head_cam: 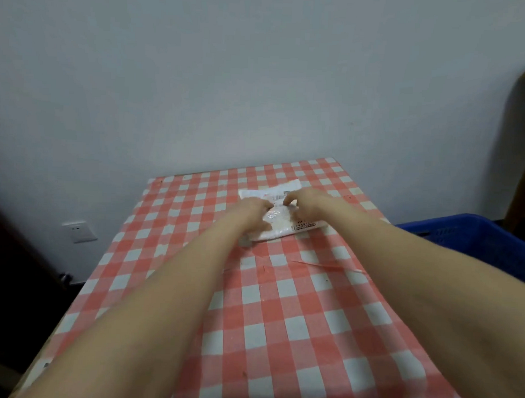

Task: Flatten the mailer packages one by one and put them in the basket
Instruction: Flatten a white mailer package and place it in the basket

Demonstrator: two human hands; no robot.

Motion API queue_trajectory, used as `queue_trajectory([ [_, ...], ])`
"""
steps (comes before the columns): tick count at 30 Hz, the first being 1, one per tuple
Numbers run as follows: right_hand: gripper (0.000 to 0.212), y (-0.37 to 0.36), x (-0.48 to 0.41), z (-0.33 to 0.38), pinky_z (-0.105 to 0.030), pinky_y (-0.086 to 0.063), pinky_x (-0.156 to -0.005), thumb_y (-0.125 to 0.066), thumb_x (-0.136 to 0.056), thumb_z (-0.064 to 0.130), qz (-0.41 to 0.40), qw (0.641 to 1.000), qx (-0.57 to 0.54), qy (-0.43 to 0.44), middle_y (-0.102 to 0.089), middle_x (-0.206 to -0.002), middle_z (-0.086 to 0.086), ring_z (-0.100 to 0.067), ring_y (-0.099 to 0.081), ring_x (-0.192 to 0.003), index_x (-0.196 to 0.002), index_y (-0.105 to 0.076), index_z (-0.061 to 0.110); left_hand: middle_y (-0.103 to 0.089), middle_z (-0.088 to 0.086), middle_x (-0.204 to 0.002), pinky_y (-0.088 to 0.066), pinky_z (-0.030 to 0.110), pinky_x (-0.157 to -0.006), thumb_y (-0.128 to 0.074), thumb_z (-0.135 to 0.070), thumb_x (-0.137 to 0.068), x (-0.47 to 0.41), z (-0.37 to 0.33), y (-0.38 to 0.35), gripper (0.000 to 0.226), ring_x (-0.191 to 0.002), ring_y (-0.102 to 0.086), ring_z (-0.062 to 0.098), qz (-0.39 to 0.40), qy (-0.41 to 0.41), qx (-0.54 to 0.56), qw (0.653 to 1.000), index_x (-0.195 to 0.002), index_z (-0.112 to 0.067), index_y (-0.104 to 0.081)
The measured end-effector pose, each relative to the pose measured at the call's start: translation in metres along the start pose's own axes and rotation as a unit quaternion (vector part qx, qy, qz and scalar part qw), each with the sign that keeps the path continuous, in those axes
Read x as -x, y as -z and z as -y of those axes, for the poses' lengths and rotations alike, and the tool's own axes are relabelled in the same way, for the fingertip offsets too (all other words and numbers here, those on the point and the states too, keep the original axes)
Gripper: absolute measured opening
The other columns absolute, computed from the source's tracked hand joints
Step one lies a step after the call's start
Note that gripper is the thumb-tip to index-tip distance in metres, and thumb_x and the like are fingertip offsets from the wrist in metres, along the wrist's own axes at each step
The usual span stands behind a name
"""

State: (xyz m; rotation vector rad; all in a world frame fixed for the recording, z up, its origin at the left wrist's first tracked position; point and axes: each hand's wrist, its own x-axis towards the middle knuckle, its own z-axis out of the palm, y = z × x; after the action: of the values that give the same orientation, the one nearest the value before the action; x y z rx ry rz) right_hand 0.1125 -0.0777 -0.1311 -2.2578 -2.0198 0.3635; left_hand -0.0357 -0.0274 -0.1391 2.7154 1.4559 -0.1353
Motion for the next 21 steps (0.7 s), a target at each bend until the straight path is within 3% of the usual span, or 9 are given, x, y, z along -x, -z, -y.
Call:
queue_trajectory([
  [3,0.046,-0.013,-0.002,-0.002,-0.034,-0.045,-0.091,-0.055,-0.094,0.023,0.011,1.0,0.015,-0.004,-0.048,-0.137,-0.008,-0.027,-0.053,-0.116,-0.138,-0.045,0.029,-0.047,0.004,-0.141,-0.043,0.032,-0.086,-0.055,-0.033,-0.093,0.001,0.0,-0.01,0.061,-0.12,-0.051,0.025,0.024,-0.019,-0.03,0.999,-0.148,-0.025,-0.03],
  [6,0.041,-0.006,0.001,-0.001,-0.035,-0.045,-0.091,-0.056,-0.096,0.028,-0.01,1.0,-0.023,0.005,-0.044,-0.139,-0.01,-0.028,-0.054,-0.114,-0.136,-0.048,0.027,-0.048,0.004,-0.136,-0.046,0.034,-0.088,-0.058,-0.033,-0.091,0.007,-0.001,-0.005,0.052,-0.115,-0.053,0.024,-0.032,-0.016,-0.009,0.999,-0.14,-0.022,-0.042],
  [9,0.043,-0.001,0.006,-0.001,-0.036,-0.047,-0.091,-0.069,-0.087,0.033,-0.024,0.999,-0.035,0.007,-0.044,-0.134,-0.006,-0.025,-0.054,-0.111,-0.127,-0.054,0.028,-0.049,-0.001,-0.125,-0.048,0.035,-0.086,-0.065,-0.042,-0.085,0.014,-0.005,-0.004,0.042,-0.108,-0.054,0.02,-0.083,-0.012,0.031,0.996,-0.122,-0.026,-0.054],
  [12,0.047,-0.002,0.01,0.003,-0.036,-0.047,-0.092,-0.076,-0.079,0.034,0.006,1.0,-0.012,0.007,-0.048,-0.13,-0.003,-0.023,-0.053,-0.111,-0.122,-0.057,0.028,-0.05,-0.003,-0.116,-0.046,0.033,-0.08,-0.072,-0.049,-0.076,0.02,-0.01,-0.006,0.046,-0.104,-0.054,0.02,-0.056,-0.021,0.001,0.998,-0.112,-0.026,-0.056],
  [16,0.051,-0.004,0.011,0.007,-0.034,-0.047,-0.091,-0.076,-0.078,0.033,0.014,1.0,0.006,0.01,-0.05,-0.128,0.0,-0.02,-0.053,-0.109,-0.125,-0.056,0.029,-0.049,0.002,-0.12,-0.043,0.033,-0.076,-0.075,-0.04,-0.077,0.021,-0.009,-0.005,0.049,-0.107,-0.053,0.023,-0.055,-0.013,-0.041,0.998,-0.117,-0.023,-0.053],
  [21,0.055,-0.008,0.01,0.01,-0.031,-0.045,-0.085,-0.077,-0.077,0.035,0.025,0.999,0.031,0.014,-0.051,-0.127,0.002,-0.02,-0.053,-0.111,-0.127,-0.053,0.028,-0.056,-0.001,-0.12,-0.045,0.032,-0.085,-0.076,-0.036,-0.076,0.018,-0.002,-0.004,0.046,-0.11,-0.053,0.02,-0.028,-0.001,-0.015,0.999,-0.116,-0.022,-0.056],
])
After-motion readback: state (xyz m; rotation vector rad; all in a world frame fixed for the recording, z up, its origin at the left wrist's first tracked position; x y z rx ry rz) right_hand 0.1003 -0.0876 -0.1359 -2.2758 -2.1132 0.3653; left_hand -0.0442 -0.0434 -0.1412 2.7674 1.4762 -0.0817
